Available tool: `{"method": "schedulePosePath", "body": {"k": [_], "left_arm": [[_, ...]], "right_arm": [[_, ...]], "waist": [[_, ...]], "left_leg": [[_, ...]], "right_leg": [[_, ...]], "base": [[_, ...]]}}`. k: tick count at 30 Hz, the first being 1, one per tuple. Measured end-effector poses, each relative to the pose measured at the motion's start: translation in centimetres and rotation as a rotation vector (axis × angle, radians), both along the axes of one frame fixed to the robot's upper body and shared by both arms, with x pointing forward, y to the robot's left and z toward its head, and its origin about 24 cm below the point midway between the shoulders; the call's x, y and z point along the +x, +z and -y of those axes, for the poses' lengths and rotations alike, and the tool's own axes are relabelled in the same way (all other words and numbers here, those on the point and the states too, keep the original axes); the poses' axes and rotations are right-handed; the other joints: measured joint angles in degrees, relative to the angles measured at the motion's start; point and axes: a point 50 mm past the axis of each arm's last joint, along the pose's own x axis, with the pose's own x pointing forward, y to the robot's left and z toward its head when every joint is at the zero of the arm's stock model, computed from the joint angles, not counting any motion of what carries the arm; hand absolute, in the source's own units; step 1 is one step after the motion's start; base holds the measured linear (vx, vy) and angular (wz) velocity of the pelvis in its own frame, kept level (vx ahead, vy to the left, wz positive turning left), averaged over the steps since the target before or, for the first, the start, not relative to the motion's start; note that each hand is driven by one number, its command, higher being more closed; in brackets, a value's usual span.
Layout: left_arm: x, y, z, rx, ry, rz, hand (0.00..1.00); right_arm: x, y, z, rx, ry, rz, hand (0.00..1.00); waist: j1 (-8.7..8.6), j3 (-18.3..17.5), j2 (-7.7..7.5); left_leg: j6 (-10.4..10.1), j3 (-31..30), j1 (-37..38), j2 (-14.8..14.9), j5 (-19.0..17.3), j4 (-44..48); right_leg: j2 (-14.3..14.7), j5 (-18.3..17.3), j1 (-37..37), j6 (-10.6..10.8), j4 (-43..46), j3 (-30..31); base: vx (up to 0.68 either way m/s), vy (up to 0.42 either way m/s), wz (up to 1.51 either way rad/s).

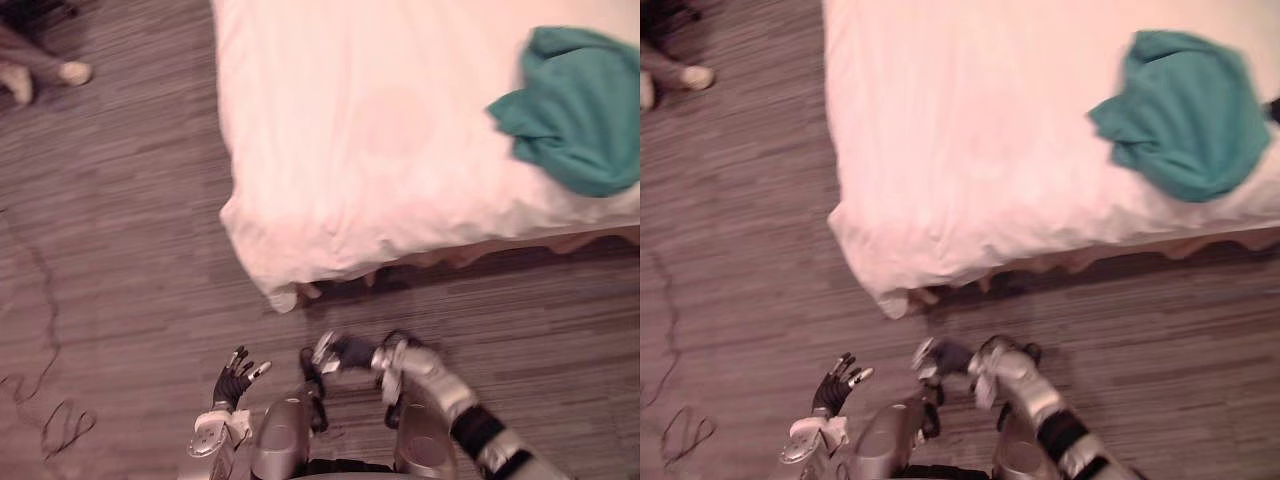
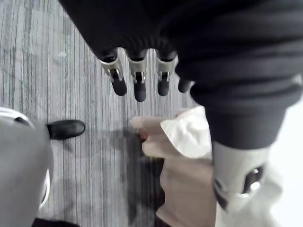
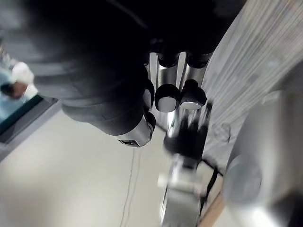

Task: Tidy the bed and pick cloth on bed and put in laundry

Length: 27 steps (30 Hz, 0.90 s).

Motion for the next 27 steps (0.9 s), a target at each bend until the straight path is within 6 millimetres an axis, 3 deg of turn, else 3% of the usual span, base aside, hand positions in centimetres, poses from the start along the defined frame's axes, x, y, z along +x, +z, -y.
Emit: {"method": "schedulePosePath", "body": {"k": [1, 3, 4, 6, 8, 9, 10, 11, 12, 13, 15, 19, 21, 23, 24, 26, 27], "left_arm": [[-0.2, -0.3, 0.6, -0.003, -0.027, -0.024, 0.00], [-0.4, -0.5, 1.0, -0.004, -0.041, -0.044, 0.00], [-0.5, -0.7, 1.3, 0.005, -0.052, -0.064, 0.00], [-0.7, -0.9, 1.5, 0.009, -0.059, -0.089, 0.00], [0.7, -0.4, 2.0, 0.005, -0.060, -0.046, 0.00], [1.2, -0.1, 2.1, 0.003, -0.064, -0.027, 0.00], [2.7, 0.6, 2.7, -0.010, -0.078, 0.023, 0.00], [3.1, 0.8, 2.9, -0.017, -0.083, 0.040, 0.00], [3.9, 1.2, 3.5, -0.038, -0.098, 0.077, 0.00], [4.1, 1.3, 3.8, -0.047, -0.110, 0.083, 0.00], [3.7, 0.8, 4.1, -0.064, -0.108, 0.066, 0.00], [3.0, 0.4, 3.7, -0.064, -0.083, 0.065, 0.00], [3.8, 1.2, 3.0, -0.077, -0.034, 0.144, 0.00], [4.4, 2.1, 2.4, -0.062, -0.012, 0.208, 0.00], [4.7, 2.6, 2.0, -0.035, -0.011, 0.238, 0.00], [5.3, 3.3, 1.7, -0.005, -0.027, 0.275, 0.00], [5.6, 3.5, 1.6, 0.007, -0.039, 0.286, 0.00]], "right_arm": [[1.6, 2.1, 0.1, 0.048, -0.071, 0.062, 1.00], [3.2, 3.9, 0.6, 0.077, -0.155, 0.104, 1.00], [4.8, 5.7, 1.3, 0.122, -0.256, 0.108, 1.00], [7.1, 7.3, 2.3, 0.180, -0.379, 0.072, 1.00], [10.9, 11.0, 5.3, 0.289, -0.554, 0.051, 1.00], [11.4, 12.0, 5.8, 0.308, -0.575, 0.062, 1.00], [13.2, 14.5, 8.1, 0.338, -0.656, 0.090, 1.00], [14.0, 15.0, 9.3, 0.335, -0.699, 0.086, 1.00], [15.8, 15.4, 12.8, 0.334, -0.831, 0.035, 1.00], [16.5, 14.9, 14.9, 0.336, -0.914, -0.011, 1.00], [17.0, 10.7, 21.0, 0.362, -1.144, -0.217, 1.00], [15.1, 6.9, 23.5, 0.609, -1.174, -0.362, 1.00], [12.4, 1.6, 26.1, 0.700, -1.336, -0.524, 1.00], [7.3, -5.6, 28.2, 0.708, -1.549, -0.733, 1.00], [3.3, -9.7, 28.8, 0.703, -1.658, -0.859, 0.00], [-4.5, -14.9, 29.4, 0.677, -1.838, -1.035, 0.00], [-7.6, -16.4, 29.5, 0.657, -1.898, -1.095, 0.00]], "waist": [[0.21, -1.2, -0.21], [0.46, -1.8, -0.17], [0.63, -1.8, -0.14], [0.82, -1.4, 0.47], [1.23, 1.3, 2.74], [1.15, 2.1, 3.26], [1.25, 4.1, 5.31], [1.37, 4.4, 6.20], [1.88, 5.5, 8.63], [2.47, 6.1, 9.62], [3.66, 6.8, 11.16], [1.68, 7.0, 10.98], [0.18, 7.6, 10.04], [-2.00, 8.7, 8.53], [-3.23, 9.7, 7.01], [-6.23, 11.1, 4.45], [-7.20, 11.1, 3.57]], "left_leg": [[-0.1, 0.1, 1.3, 0.2, 0.0, 0.0], [-0.1, 0.1, 1.9, 0.2, 0.0, 0.0], [-0.1, 0.0, 2.0, 0.0, 0.0, 0.1], [-0.2, -0.3, 1.5, -0.2, 0.2, 0.3], [0.0, -1.2, -3.0, -1.0, 0.2, 3.5], [0.2, -1.6, -4.3, -1.2, 0.1, 4.2], [1.3, -2.2, -8.5, -1.9, -0.2, 6.7], [1.6, -2.4, -10.2, -2.2, -0.4, 7.5], [2.1, -3.6, -13.6, -3.2, -1.0, 8.9], [2.1, -4.0, -14.6, -3.6, -1.0, 9.2], [2.6, -3.7, -15.6, -4.2, -0.5, 9.2], [3.2, -1.6, -13.9, -4.0, -0.4, 9.2], [3.1, -0.3, -12.3, -3.7, -1.4, 9.2], [2.8, 1.3, -11.0, -3.1, -2.5, 9.2], [2.6, 2.8, -9.8, -2.8, -3.3, 9.2], [1.7, 5.2, -7.0, -1.8, -4.8, 9.2], [1.4, 6.0, -6.0, -1.6, -5.1, 9.2]], "right_leg": [[0.2, 0.0, 1.3, 0.0, 0.0, -0.2], [0.1, 0.0, 2.1, 0.0, 0.0, -0.2], [0.0, 0.0, 2.3, 0.0, 0.0, -0.3], [-0.3, 0.2, 1.9, -0.2, 0.0, -0.4], [-1.9, -0.6, -2.7, -0.1, 4.2, -0.4], [-2.3, -1.1, -4.1, 0.0, 5.7, -0.5], [-3.9, -2.5, -9.0, 0.1, 10.4, -0.6], [-4.6, -2.9, -10.9, 0.2, 11.9, -0.4], [-6.0, -3.8, -14.9, 0.9, 14.7, -0.2], [-6.5, -3.8, -16.2, 0.9, 15.7, 0.1], [-6.9, -3.6, -18.3, 0.6, 17.0, 1.4], [-6.3, -3.0, -17.8, 0.5, 16.4, 3.7], [-5.6, -2.4, -16.1, 0.9, 14.3, 4.7], [-4.9, -2.0, -14.9, 1.2, 12.7, 5.9], [-4.4, -2.0, -14.4, 1.3, 12.3, 7.0], [-3.1, -2.0, -12.4, 1.3, 10.9, 8.5], [-2.7, -2.0, -11.9, 1.2, 10.6, 9.3]], "base": [[0.09, -0.028, -0.01], [0.02, 0.005, 0.03], [-0.02, 0.017, 0.07], [-0.06, 0.016, 0.06], [-0.18, 0.042, 0.16], [-0.26, 0.049, 0.28], [-0.20, 0.022, 0.25], [-0.24, 0.038, 0.37], [-0.18, 0.041, 0.26], [-0.16, 0.051, 0.17], [-0.05, 0.028, -0.07], [0.06, 0.016, -0.27], [0.06, 0.037, -0.37], [0.08, 0.038, -0.46], [0.10, 0.031, -0.60], [0.11, 0.023, -0.68], [0.21, 0.021, -0.85]]}}
